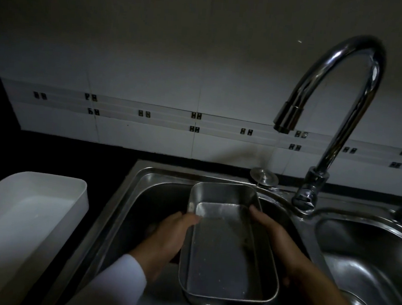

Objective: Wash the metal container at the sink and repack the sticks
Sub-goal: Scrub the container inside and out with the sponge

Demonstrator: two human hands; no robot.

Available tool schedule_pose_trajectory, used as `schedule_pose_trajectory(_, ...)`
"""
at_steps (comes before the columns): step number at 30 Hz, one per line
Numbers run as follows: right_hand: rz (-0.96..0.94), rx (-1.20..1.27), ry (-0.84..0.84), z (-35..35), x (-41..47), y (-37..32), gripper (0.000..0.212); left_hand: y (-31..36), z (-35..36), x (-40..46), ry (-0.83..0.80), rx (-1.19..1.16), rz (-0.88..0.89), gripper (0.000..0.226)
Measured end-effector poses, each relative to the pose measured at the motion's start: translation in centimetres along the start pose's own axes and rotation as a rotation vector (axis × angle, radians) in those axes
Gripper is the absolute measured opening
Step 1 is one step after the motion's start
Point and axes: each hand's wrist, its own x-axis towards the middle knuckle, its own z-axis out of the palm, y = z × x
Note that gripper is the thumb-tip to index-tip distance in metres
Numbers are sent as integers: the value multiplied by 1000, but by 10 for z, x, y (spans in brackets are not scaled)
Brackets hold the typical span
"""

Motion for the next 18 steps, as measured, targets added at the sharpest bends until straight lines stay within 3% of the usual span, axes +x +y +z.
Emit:
schedule_pose_trajectory(2,-73,-62,183,-2,8,5,52,2,1,1,47,-21,52,29)
schedule_pose_trajectory(5,-369,-372,477,-17,21,17,30,2,2,-2,99,96,142,27)
schedule_pose_trajectory(7,-607,-536,540,-12,18,15,44,-3,2,-1,102,204,197,38)
schedule_pose_trajectory(9,-703,-592,450,8,6,11,61,-5,4,-3,53,199,213,66)
schedule_pose_trajectory(11,-747,-864,389,30,0,13,61,-6,6,-4,27,127,230,81)
schedule_pose_trajectory(13,-719,-1127,309,41,-2,14,56,-3,8,-5,50,93,298,71)
schedule_pose_trajectory(16,-551,-1162,37,42,1,15,63,0,8,-7,82,80,340,62)
schedule_pose_trajectory(18,-429,-1198,-12,41,-1,16,68,-1,8,-7,103,91,342,68)
